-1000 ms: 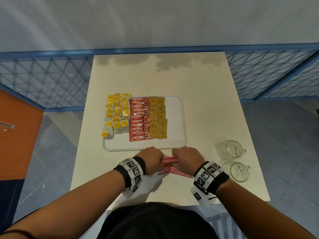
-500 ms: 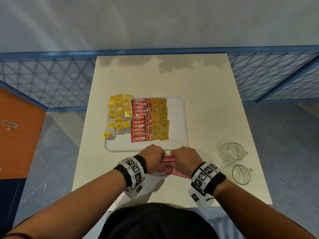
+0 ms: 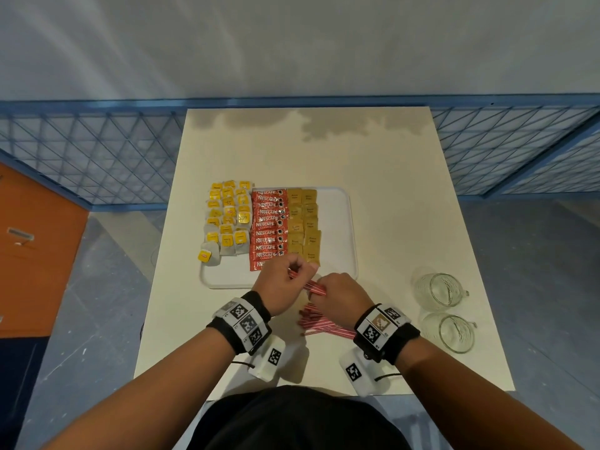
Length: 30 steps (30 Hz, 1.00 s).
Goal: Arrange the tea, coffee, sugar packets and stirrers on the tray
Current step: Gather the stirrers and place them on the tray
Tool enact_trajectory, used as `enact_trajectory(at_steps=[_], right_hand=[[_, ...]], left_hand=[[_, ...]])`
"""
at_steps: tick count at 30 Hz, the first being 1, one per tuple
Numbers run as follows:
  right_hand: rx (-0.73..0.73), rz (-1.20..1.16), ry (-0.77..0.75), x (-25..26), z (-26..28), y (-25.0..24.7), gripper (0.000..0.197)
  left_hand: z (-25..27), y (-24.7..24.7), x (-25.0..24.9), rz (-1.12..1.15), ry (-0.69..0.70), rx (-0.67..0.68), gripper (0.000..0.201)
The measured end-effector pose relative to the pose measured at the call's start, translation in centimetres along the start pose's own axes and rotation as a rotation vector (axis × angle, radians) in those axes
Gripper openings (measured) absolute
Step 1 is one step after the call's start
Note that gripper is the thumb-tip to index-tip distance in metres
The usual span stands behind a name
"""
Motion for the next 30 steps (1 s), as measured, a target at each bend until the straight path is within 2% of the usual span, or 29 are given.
enact_trajectory(at_steps=[3, 6, 9, 13, 17, 20, 24, 27, 30], right_hand=[[0.012, -0.042, 0.022, 0.3, -0.3, 0.2, 0.032], [0.047, -0.150, 0.028, 0.5, -0.5, -0.1, 0.033], [0.061, -0.311, 0.012, 0.8, -0.5, -0.6, 0.032], [0.127, -0.457, -0.014, 1.6, -0.2, -0.4, 0.031], [0.226, -0.523, -0.054, 2.7, 0.2, -0.5, 0.023], [0.280, -0.549, -0.094, 2.9, 0.3, -0.4, 0.017], [0.227, -0.425, -0.217, 2.5, -0.2, -1.2, 0.018], [0.204, -0.433, -0.216, 1.8, -0.8, -1.8, 0.019], [0.217, -0.467, -0.230, 1.7, -1.3, -2.3, 0.031]], left_hand=[[-0.5, -0.3, 0.1, 0.051, -0.008, -0.045, 0.022], [-0.7, -0.8, 0.3, 0.264, -0.087, -0.046, 0.019], [-0.4, -0.8, 0.4, 0.413, -0.140, 0.006, 0.027], [-0.3, -0.2, 0.8, 0.493, -0.155, 0.078, 0.014], [-0.8, -0.2, 1.2, 0.439, -0.187, 0.102, 0.028], [-1.2, -0.4, 0.9, 0.398, -0.181, 0.136, 0.028], [-2.0, -1.0, 0.7, 0.396, -0.193, 0.150, 0.026], [-2.5, -1.0, 1.2, 0.403, -0.225, 0.167, 0.028], [-3.0, -0.7, 1.6, 0.402, -0.251, 0.199, 0.029]])
Point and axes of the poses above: each hand's wrist, its own z-axis away from the middle knuckle, its own y-axis out of the palm, x = y × z, the point moved 7 cm from there along -z, towards the middle knuckle, and after that the axes turned 7 degrees about z, right-handed, at the moved point
